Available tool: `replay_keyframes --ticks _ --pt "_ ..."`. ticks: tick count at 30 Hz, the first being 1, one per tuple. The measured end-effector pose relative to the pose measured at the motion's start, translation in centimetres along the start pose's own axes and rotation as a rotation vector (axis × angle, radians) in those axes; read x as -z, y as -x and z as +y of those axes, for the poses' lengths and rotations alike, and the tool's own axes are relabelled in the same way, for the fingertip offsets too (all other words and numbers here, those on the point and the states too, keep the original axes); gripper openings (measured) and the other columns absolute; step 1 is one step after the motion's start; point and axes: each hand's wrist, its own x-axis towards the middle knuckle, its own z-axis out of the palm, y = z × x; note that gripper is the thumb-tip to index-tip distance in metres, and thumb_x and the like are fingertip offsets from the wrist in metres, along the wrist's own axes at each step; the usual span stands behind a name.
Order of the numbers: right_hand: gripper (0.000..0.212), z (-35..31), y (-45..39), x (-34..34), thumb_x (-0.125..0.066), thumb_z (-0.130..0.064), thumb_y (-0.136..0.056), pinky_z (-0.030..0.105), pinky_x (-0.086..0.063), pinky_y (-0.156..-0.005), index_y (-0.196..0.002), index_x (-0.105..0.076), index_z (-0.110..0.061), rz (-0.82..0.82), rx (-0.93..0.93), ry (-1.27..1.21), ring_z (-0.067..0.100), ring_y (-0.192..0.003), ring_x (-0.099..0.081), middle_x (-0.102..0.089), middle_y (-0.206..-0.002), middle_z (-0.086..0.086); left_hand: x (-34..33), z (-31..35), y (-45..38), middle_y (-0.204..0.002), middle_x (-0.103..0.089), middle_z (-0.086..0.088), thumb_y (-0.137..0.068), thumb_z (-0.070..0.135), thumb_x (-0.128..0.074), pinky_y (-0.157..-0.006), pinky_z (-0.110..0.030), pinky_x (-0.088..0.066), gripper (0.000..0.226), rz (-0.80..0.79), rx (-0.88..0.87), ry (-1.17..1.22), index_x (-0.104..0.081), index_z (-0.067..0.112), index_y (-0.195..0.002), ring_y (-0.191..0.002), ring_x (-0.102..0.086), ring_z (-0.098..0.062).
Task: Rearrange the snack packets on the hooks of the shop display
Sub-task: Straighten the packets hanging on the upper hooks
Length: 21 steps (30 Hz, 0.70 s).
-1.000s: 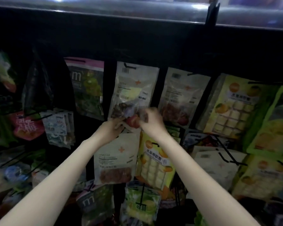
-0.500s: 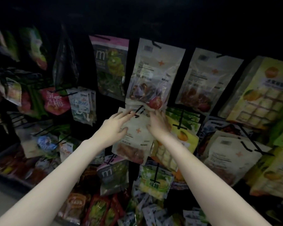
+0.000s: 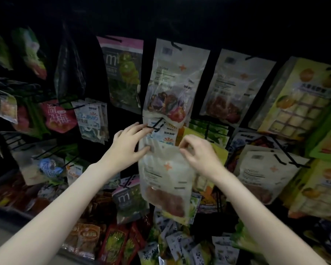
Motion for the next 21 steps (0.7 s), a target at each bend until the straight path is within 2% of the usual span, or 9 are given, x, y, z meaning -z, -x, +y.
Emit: replay_keyframes --ticks 4,6,8,10,11,13,14,18,21 --pt "0.009 0.4 0.2 4.6 -0.062 -0.006 -0.086 0.008 -0.036 -0.073 -0.081 -0.059 -0.012 0.172 0.048 -0.046 0.010 -0.079 -0.052 -0.056 -0.082 -0.002 0.2 2.7 -0.8 -0.128 -0.046 0.010 -0.091 0.036 -0.056 -0.104 -0.030 -0.036 0.046 0.183 -0.024 0.273 -0.046 0.023 -0.134 -0.124 -0.041 -0.012" --pt "0.007 0.7 0.4 7.1 -0.062 -0.004 -0.085 0.011 -0.038 -0.076 -0.083 -0.062 -0.010 0.298 0.055 -0.102 0.008 -0.080 -0.053 -0.058 -0.084 -0.001 0.6 4.5 -1.7 -0.129 -0.047 0.014 -0.087 0.042 -0.057 -0.100 -0.026 -0.040 0.053 0.163 0.002 0.490 -0.037 0.038 -0.136 -0.120 -0.046 -0.005" --pt "0.004 1.0 0.5 9.4 -0.062 -0.006 -0.086 0.009 -0.039 -0.077 -0.086 -0.063 -0.010 0.454 0.011 -0.186 0.000 -0.080 -0.054 -0.060 -0.087 0.000 1.1 6.6 -2.6 -0.135 -0.046 0.016 -0.082 0.051 -0.061 -0.099 -0.032 -0.045 0.062 0.083 -0.005 0.746 -0.024 0.059 -0.131 -0.122 -0.048 -0.005" --pt "0.004 1.4 0.4 11.2 -0.061 -0.009 -0.088 0.007 -0.039 -0.080 -0.090 -0.063 -0.013 0.623 -0.054 -0.249 -0.005 -0.085 -0.054 -0.062 -0.092 -0.001 1.0 8.7 -3.6 -0.147 -0.028 0.023 -0.079 0.050 -0.066 -0.107 -0.027 -0.035 0.076 0.035 -0.070 0.824 -0.013 0.065 -0.131 -0.133 -0.033 0.002" --pt "0.005 1.7 0.3 11.9 -0.061 -0.011 -0.088 0.007 -0.039 -0.082 -0.092 -0.062 -0.014 0.707 -0.082 -0.263 -0.005 -0.088 -0.054 -0.063 -0.094 -0.001 0.8 9.9 -4.2 -0.145 -0.017 0.033 -0.080 0.045 -0.067 -0.108 -0.015 -0.026 0.082 0.053 -0.128 0.776 -0.008 0.061 -0.134 -0.133 -0.021 0.014" --pt "0.009 2.2 0.1 13.1 -0.062 -0.011 -0.088 0.006 -0.038 -0.084 -0.095 -0.061 -0.016 0.831 -0.107 -0.266 -0.008 -0.091 -0.053 -0.062 -0.098 -0.002 0.5 11.9 -5.7 -0.135 -0.010 0.043 -0.083 0.032 -0.067 -0.096 0.006 -0.015 0.084 0.152 -0.196 0.682 -0.008 0.050 -0.140 -0.120 -0.009 0.032" --pt "0.011 2.4 0.1 13.6 -0.062 -0.011 -0.087 0.004 -0.037 -0.085 -0.097 -0.060 -0.016 0.866 -0.099 -0.243 -0.010 -0.092 -0.051 -0.060 -0.100 -0.002 0.4 12.8 -6.6 -0.135 -0.014 0.041 -0.084 0.026 -0.067 -0.093 0.008 -0.016 0.083 0.186 -0.201 0.691 -0.013 0.045 -0.143 -0.119 -0.011 0.033" --pt "0.025 4.0 0.6 14.9 -0.067 -0.019 -0.086 0.002 -0.028 -0.096 -0.110 -0.062 -0.015 0.827 -0.112 -0.112 -0.006 -0.105 -0.043 -0.044 -0.114 -0.002 0.2 14.8 -9.9 -0.141 -0.032 0.025 -0.081 0.018 -0.071 -0.108 -0.016 -0.030 0.080 0.251 -0.179 0.853 -0.025 0.037 -0.144 -0.132 -0.030 0.006" --pt "0.041 5.5 1.1 15.5 -0.067 -0.031 -0.085 0.020 -0.029 -0.108 -0.124 -0.054 -0.030 0.703 -0.218 -0.137 0.009 -0.127 -0.032 -0.035 -0.134 -0.004 0.4 16.1 -11.8 -0.138 -0.026 0.032 -0.082 0.024 -0.070 -0.099 -0.004 -0.029 0.080 0.319 -0.199 0.878 -0.023 0.033 -0.145 -0.128 -0.024 0.012"
